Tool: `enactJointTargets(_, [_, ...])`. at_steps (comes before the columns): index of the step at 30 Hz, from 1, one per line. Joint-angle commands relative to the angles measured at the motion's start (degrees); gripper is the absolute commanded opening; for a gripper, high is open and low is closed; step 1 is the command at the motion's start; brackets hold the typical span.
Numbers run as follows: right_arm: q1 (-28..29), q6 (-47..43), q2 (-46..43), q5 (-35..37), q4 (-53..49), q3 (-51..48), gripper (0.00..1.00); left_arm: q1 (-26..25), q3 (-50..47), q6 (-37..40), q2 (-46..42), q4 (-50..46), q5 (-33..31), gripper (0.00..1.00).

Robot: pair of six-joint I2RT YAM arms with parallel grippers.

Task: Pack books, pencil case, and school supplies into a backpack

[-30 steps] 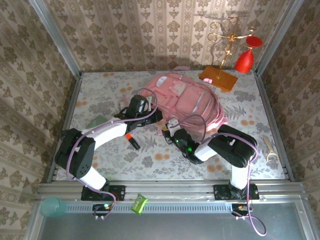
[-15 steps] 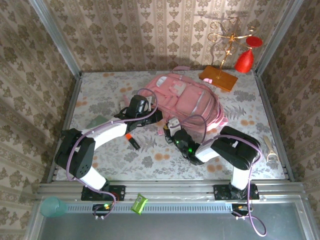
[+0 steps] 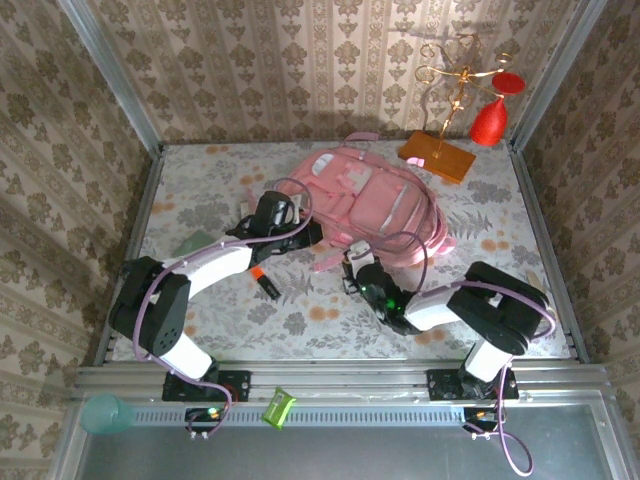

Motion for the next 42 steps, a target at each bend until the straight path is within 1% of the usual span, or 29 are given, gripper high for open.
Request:
enactJointTargets(1, [-1.7, 4.9, -4.9, -1.8, -8.0, -2.2, 0.0, 2.3, -0.5, 3.8, -1.9, 1.7, -0.8, 0.0])
enactJointTargets(5, [-5.1, 9.6, -11.2, -5.6, -18.5, -4.4, 0.0, 4.5, -0.4, 5.8, -1.4, 1.2, -1.1, 0.0])
enactJointTargets(8, [-9.7, 13.3, -18.4, -9.7, -29.8, -5.3, 0.0, 7.6, 1.4, 7.8, 0.7, -0.2, -1.3, 0.0])
enactJointTargets(9, [-11.6, 14.5, -21.3, -11.1, -33.9, -5.6, 0.0, 9.3, 2.2, 8.7, 1.7, -0.7, -1.5, 0.0])
enactJointTargets(11, [-14.9, 16.0, -25.0, -13.8, -40.6, -5.4, 0.0, 11.0, 3.9, 10.6, 3.4, -2.2, -2.8, 0.0])
enactJointTargets(13, [-18.9, 19.6, -27.5, -19.1, -43.1, -5.6, 0.0, 12.4, 5.5, 12.2, 5.7, -3.4, -3.4, 0.0])
enactJointTargets(15, [-21.1, 21.7, -28.3, -20.7, -47.7, -3.8, 0.0, 13.4, 7.1, 13.5, 7.6, -4.4, -3.7, 0.0])
enactJointTargets(17, [-21.9, 22.2, -29.4, -22.2, -49.5, -2.7, 0.0, 14.0, 9.0, 15.6, 9.4, -5.2, -5.0, 0.0])
enactJointTargets(20, [-21.8, 20.7, -30.9, -28.0, -46.1, -2.3, 0.0, 14.5, 12.9, 18.5, 12.3, -7.0, -3.5, 0.0])
enactJointTargets(21, [-21.8, 20.1, -31.3, -31.3, -44.0, -2.4, 0.0, 14.4, 13.7, 19.3, 12.5, -7.0, -3.4, 0.11])
enactJointTargets(22, [-21.8, 19.2, -31.6, -34.5, -42.4, -2.2, 0.0, 14.3, 14.1, 20.2, 12.3, -6.9, -3.4, 0.25])
enactJointTargets(23, [-21.6, 18.9, -31.7, -36.7, -41.8, -1.8, 0.0, 14.3, 14.1, 21.0, 11.8, -6.7, -3.7, 0.35])
enactJointTargets(24, [-21.3, 18.6, -31.8, -38.4, -41.3, -1.3, 0.0, 14.3, 13.6, 22.2, 10.6, -6.3, -4.1, 0.43])
enactJointTargets(26, [-20.9, 18.1, -31.9, -41.5, -40.2, -0.6, 0.0, 13.8, 12.3, 24.7, 7.1, -6.1, -6.8, 0.54])
enactJointTargets(28, [-20.4, 17.8, -31.8, -43.0, -39.6, 0.2, 0.0, 12.7, 10.4, 29.0, 3.0, -7.0, -11.2, 0.64])
enactJointTargets(30, [-20.3, 17.3, -31.2, -44.2, -39.7, 1.2, 0.0, 10.9, 9.3, 34.2, -0.2, -8.3, -14.0, 0.68])
enactJointTargets(31, [-20.3, 16.9, -30.6, -45.1, -40.1, 2.0, 0.0, 9.8, 8.5, 37.6, -1.8, -8.8, -13.4, 0.69])
enactJointTargets(32, [-20.2, 16.4, -30.1, -45.8, -40.7, 2.8, 0.0, 8.7, 7.5, 41.1, -3.3, -8.5, -11.5, 0.69])
enactJointTargets(33, [-20.2, 16.1, -29.6, -46.4, -41.4, 3.6, 0.0, 7.5, 5.5, 46.0, -5.1, -7.1, -6.2, 0.68])
enactJointTargets(34, [-20.2, 15.9, -29.3, -47.0, -41.8, 4.2, 0.0, 4.3, 3.4, 52.2, -6.9, -5.9, -0.2, 0.67])
enactJointTargets(36, [-20.2, 14.9, -28.7, -48.8, -42.7, 5.3, 0.0, -1.0, 0.0, 64.6, -9.4, -6.1, 7.6, 0.66])
enactJointTargets(37, [-20.2, 14.4, -28.4, -49.7, -43.4, 6.0, 0.0, -4.1, -0.8, 71.1, -9.8, -7.2, 9.6, 0.66])
enactJointTargets(39, [-20.2, 13.5, -27.8, -51.6, -44.6, 7.2, 0.0, -8.6, -0.7, 78.9, -8.7, -9.0, 10.2, 0.66])
enactJointTargets(40, [-20.2, 13.3, -27.5, -52.3, -44.8, 7.6, 0.0, -10.0, 0.2, 80.9, -7.5, -10.0, 10.6, 0.66])
enactJointTargets(42, [-20.2, 13.2, -27.5, -53.3, -44.7, 7.8, 0.0, -11.0, 2.1, 82.8, -4.4, -11.4, 12.5, 0.65])
